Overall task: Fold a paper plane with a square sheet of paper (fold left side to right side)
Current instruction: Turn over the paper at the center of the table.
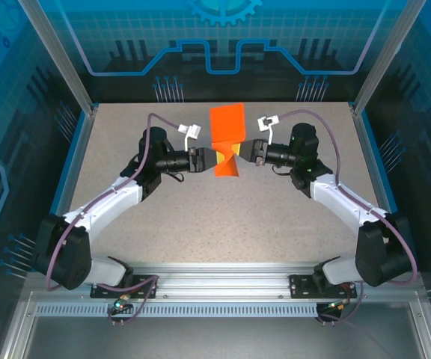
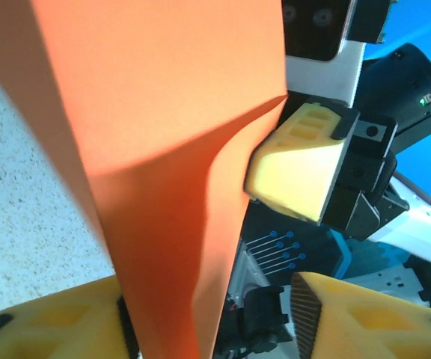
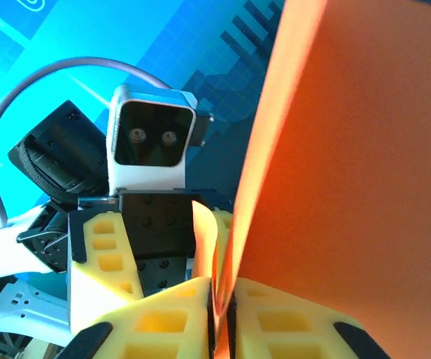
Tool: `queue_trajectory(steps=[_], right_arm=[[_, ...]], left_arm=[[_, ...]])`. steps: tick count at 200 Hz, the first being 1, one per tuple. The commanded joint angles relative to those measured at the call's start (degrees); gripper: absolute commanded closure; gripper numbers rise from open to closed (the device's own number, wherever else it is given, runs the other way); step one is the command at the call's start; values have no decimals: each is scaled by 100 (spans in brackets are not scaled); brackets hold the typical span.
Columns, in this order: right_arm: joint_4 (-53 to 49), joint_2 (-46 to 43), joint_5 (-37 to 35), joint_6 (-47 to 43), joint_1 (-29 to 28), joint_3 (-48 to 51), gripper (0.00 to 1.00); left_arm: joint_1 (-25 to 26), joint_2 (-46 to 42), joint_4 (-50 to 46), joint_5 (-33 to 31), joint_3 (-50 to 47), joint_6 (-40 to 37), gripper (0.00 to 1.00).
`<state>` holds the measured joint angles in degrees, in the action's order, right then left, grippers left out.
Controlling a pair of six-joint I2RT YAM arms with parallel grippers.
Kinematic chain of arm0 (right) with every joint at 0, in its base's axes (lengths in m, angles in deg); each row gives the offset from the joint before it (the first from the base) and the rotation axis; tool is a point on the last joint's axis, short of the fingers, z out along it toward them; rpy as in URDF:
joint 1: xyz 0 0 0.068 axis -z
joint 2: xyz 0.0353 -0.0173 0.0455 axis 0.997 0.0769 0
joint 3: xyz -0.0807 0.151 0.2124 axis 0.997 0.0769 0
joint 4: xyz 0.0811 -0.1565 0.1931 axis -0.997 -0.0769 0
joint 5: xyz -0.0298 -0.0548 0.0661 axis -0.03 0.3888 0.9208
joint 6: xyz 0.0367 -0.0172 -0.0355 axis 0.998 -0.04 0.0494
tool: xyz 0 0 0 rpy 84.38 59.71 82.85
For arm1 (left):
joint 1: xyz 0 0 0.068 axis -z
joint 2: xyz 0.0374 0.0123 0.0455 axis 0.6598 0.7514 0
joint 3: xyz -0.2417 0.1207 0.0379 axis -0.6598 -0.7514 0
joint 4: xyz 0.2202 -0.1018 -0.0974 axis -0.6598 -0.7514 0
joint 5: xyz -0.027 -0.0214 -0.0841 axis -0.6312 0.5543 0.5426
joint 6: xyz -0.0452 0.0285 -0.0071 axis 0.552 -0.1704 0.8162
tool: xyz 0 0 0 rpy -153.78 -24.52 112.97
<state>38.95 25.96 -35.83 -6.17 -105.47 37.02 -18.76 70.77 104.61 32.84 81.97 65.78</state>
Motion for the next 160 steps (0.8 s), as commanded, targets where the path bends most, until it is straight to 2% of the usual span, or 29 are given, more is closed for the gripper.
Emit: queue_trajectory(steps=[1,57,90,110,134,160], right_arm=[[3,64,-66,41,-38,68,85],[-73,67,-101,21,-14,145,82],[-338,-59,-266,-151,34,204,69],[-1079,-268,-590,-593,113,204,60],[-2604,-612,-1489,-1384,262,179,48],[-4470,-887,-3223,-2195,375,-105,39]], left_arm=[[25,-124,-129,-82,203,-132,53],[32,-106,-350,-249,214,-228,79],[32,-115,-667,-406,219,-413,88],[68,-179,-1341,-682,320,-842,90],[366,-256,-2906,-1787,741,-1789,94],[1028,-40,-4743,-3633,1445,-2672,96]])
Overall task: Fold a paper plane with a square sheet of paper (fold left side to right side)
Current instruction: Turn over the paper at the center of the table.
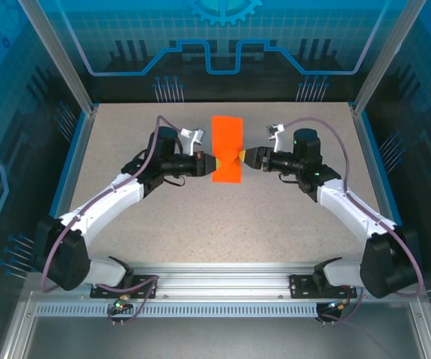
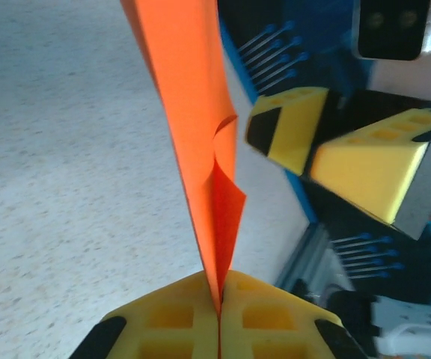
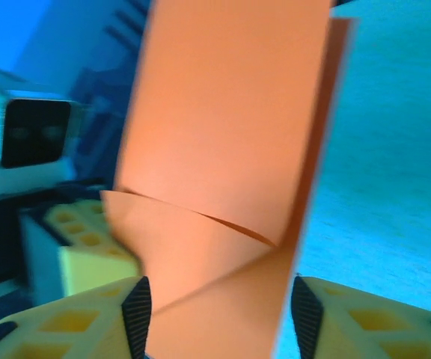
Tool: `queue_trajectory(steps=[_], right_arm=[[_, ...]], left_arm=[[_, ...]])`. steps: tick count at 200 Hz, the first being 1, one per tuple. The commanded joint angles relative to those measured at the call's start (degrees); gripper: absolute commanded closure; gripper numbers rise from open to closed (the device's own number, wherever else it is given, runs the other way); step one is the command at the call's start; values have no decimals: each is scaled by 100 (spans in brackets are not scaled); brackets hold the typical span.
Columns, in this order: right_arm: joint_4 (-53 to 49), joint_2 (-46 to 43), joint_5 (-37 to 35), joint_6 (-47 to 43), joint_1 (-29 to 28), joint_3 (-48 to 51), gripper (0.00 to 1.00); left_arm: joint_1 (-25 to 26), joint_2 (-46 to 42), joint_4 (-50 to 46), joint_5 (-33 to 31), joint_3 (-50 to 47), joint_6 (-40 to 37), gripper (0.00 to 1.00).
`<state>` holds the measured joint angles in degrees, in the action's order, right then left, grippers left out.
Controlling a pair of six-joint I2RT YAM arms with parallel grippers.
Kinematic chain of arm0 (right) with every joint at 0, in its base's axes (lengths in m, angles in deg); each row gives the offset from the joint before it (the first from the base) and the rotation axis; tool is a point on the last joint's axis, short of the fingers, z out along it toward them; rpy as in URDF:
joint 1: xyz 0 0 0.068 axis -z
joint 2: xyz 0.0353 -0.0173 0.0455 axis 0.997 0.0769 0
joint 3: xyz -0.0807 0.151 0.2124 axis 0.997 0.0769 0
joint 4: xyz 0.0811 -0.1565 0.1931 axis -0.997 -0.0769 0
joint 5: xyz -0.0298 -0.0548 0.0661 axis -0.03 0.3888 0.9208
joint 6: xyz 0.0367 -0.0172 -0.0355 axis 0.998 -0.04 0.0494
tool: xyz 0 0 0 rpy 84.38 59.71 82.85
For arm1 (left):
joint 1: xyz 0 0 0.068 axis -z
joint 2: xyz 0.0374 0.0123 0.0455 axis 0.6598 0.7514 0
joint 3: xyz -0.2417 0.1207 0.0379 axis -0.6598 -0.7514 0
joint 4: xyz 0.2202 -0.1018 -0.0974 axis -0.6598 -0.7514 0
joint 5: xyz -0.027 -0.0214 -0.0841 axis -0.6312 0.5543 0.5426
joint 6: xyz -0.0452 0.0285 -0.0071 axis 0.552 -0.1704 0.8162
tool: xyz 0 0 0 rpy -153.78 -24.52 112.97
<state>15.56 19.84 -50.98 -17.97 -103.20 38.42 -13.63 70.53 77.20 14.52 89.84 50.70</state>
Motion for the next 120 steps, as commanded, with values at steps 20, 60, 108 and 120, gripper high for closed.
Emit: queue_trajectory(steps=[20,60,108,120], right_arm=[[-3057,-417,-2772,-1367,259,-342,32],[-3609,-987,-3713,-1635,592,-42,6],[-3719,-1466,-3818,-1504,973,376,0],[-3727,-1517,-3818,-1477,1014,424,0]], left_arm=[[1050,393,-2964,-3343,1185,-1325,98],[1897,1606,-4637,-5922,2244,-766,100],[2236,3101,-6025,-6934,3430,288,100],[2235,3397,-6152,-6773,3629,546,100]])
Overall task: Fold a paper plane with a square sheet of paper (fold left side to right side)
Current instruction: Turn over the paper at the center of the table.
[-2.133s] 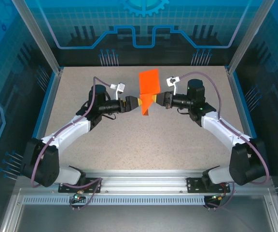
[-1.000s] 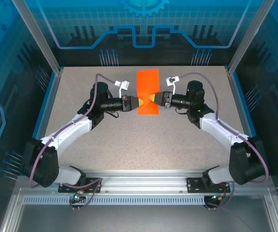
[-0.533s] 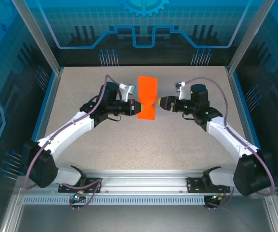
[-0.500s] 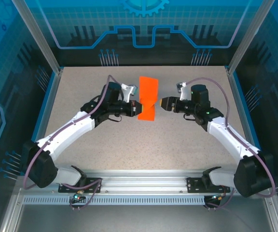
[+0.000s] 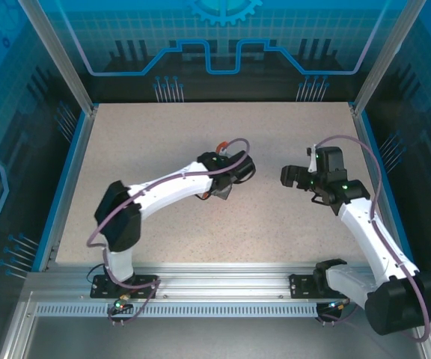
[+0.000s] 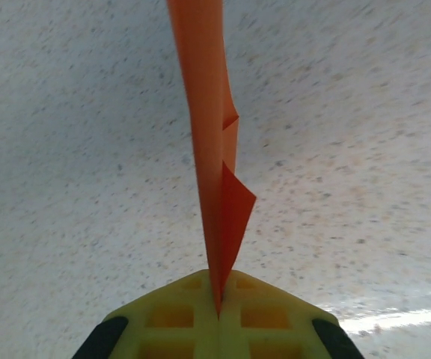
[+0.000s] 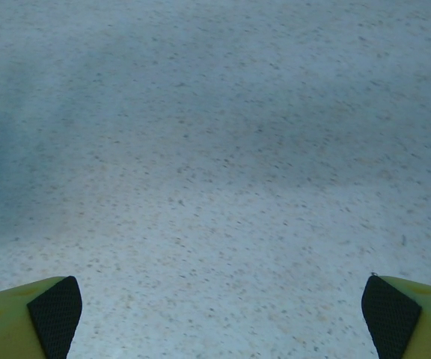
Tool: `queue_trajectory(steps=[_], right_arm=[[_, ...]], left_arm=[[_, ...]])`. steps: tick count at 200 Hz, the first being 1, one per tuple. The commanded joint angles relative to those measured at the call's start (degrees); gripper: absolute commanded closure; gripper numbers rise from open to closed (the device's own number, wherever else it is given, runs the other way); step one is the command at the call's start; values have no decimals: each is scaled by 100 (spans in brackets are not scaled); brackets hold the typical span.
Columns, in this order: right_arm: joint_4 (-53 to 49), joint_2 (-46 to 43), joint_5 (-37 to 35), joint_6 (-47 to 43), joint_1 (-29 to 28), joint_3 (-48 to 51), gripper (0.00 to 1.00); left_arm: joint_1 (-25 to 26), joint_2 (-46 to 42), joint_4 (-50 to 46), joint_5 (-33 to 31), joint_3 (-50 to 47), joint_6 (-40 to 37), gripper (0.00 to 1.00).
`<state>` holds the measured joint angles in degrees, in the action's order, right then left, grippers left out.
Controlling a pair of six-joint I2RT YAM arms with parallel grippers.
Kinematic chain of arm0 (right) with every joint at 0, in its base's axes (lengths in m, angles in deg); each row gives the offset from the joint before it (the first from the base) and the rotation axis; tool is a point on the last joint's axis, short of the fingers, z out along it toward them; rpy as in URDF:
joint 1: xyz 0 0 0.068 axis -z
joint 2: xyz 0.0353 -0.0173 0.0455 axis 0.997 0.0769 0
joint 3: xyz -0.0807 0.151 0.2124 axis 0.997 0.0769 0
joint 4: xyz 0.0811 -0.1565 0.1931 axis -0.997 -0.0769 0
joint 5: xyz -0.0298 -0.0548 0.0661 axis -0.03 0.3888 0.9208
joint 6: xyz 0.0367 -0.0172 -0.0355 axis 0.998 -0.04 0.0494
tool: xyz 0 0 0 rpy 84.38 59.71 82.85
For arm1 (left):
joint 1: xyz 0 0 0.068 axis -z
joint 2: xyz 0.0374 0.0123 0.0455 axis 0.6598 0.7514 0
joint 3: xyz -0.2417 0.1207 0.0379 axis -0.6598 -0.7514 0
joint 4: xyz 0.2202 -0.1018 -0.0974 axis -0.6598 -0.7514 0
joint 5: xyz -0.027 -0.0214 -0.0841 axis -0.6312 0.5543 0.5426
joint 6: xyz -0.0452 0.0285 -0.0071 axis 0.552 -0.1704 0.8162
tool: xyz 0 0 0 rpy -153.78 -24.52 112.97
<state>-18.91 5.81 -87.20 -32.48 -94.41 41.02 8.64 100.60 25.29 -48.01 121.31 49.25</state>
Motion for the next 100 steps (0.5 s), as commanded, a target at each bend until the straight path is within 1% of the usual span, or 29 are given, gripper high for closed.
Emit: queue_trajectory(steps=[1,34,52,86,100], right_arm=[[-281,-116,-200,-26,140,169,0],[-256,-206,-152,1,186,233,0],[-251,-250,-103,-8,203,256,0],[-243,-343,-21,-44,245,307,0],[-221,-383,28,-34,264,338,0]], left_arm=[[8,416,-972,-498,503,708,100],[8,1178,-1359,153,1213,1205,100],[1,1481,-1391,569,1519,1243,100],[-38,1771,-1292,997,1796,1247,100],[-103,1862,-1202,1275,1867,1221,100]])
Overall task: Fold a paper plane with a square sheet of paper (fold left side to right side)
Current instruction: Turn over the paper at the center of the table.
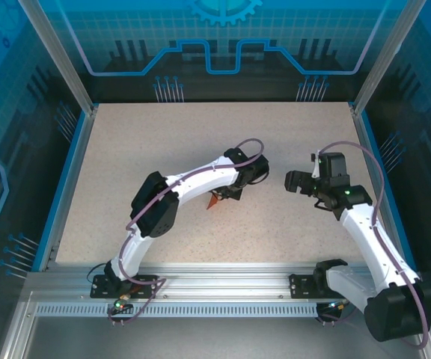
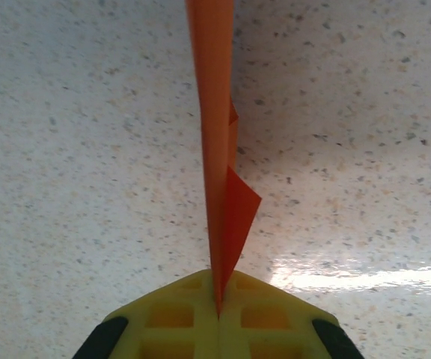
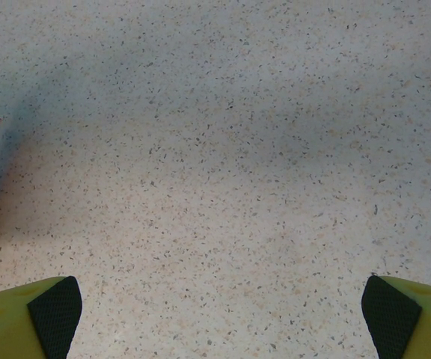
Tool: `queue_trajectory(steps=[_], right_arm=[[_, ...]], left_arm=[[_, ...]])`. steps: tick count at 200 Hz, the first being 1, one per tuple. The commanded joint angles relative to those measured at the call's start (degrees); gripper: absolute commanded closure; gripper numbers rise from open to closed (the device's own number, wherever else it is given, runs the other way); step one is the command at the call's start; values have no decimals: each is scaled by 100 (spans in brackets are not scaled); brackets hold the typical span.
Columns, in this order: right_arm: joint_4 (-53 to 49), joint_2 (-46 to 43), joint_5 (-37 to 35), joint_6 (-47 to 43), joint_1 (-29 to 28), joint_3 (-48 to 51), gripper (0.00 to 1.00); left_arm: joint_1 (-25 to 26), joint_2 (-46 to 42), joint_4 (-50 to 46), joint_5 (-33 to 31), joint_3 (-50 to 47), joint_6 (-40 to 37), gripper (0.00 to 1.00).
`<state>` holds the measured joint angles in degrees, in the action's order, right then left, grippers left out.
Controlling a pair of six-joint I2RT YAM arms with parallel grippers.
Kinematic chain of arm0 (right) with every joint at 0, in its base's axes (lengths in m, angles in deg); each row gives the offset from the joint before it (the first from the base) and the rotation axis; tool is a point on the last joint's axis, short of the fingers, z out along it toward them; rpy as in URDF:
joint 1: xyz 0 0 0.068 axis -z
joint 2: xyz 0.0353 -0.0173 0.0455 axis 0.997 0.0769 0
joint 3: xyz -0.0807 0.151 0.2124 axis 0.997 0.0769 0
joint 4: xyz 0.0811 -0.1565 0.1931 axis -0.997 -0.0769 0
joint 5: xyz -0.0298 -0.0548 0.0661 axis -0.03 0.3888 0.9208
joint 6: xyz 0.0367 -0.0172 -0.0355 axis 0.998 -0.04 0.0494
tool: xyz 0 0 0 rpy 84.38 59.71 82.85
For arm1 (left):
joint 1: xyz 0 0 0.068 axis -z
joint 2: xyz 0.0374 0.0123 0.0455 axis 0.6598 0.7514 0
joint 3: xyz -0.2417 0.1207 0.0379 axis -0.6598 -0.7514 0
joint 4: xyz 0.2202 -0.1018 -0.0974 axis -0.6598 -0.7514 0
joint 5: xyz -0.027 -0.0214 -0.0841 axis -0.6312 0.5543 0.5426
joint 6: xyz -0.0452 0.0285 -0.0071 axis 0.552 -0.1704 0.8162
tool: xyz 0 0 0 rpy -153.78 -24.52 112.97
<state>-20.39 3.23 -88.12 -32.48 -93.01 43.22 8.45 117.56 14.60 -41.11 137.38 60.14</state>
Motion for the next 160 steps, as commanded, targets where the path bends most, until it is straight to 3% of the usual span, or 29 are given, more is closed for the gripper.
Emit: queue_trajectory(steps=[1,34,97,143,160], right_arm=[[-72,-129,127,-34,126,127,0],[-37,-151,329,-34,139,176,0],[99,28,873,-61,144,242,0],[396,376,1572,-28,87,253,0],[525,559,1693,52,-7,243,0]], left_arm=[[-90,169,-120,601,262,131,100],[-286,310,161,1391,314,78,99],[-537,53,911,2526,95,-246,65],[-959,-1003,2331,3779,-1063,-328,41],[-1201,-1392,2855,4241,-1535,-292,37]])
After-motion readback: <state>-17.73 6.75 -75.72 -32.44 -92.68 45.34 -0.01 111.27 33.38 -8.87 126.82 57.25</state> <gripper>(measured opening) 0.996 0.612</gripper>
